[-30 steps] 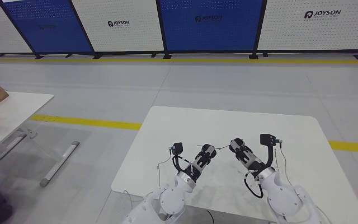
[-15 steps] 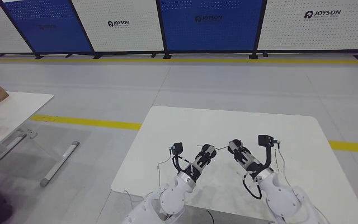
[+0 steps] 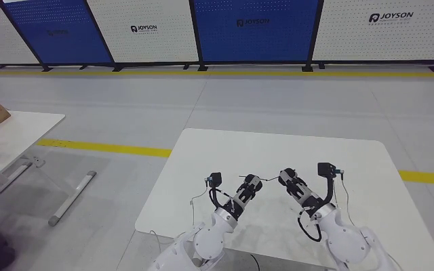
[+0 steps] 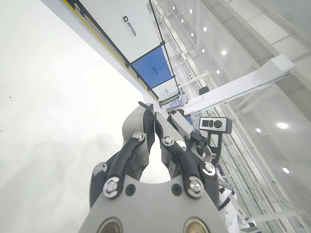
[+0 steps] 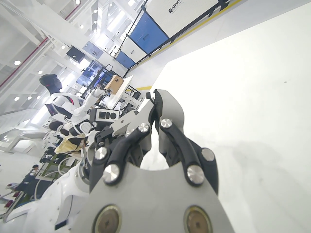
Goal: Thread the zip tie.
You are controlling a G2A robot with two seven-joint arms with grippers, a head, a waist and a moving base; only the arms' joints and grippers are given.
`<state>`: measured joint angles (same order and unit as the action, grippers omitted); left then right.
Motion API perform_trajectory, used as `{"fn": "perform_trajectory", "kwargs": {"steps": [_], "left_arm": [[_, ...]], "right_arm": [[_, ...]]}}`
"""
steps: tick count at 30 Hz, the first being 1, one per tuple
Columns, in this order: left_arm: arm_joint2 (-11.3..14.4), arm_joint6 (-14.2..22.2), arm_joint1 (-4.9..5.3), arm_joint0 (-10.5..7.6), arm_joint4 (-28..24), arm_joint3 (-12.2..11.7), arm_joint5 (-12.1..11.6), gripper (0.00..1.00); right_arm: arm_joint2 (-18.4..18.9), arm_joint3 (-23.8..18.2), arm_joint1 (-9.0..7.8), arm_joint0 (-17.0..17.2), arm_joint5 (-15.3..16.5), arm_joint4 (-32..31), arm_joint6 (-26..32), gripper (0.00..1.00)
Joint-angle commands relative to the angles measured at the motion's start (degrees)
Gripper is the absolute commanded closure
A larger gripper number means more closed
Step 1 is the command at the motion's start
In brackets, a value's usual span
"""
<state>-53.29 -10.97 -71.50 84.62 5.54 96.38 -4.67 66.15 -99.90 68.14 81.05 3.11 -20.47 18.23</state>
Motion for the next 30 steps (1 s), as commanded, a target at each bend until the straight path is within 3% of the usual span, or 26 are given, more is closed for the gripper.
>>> {"fn": "perform_trajectory", "kwargs": {"steps": [1,19,30], "left_arm": [[0.0,0.0,0.0,0.0,0.0,0.0,0.0,1.0],[0.0,0.0,0.0,0.0,0.0,0.0,0.0,1.0],[0.0,0.0,0.0,0.0,0.0,0.0,0.0,1.0]], "right_arm": [[0.18,-0.16,0.0,0.11,-0.05,-0.18,-0.02,1.0],[-1.98,2.36,0.82,-2.33,-0.98,-0.36,1.39,1.0],[-0.49,1.39,0.8,-1.01,-1.43,-0.87,0.27,1.0]]}}
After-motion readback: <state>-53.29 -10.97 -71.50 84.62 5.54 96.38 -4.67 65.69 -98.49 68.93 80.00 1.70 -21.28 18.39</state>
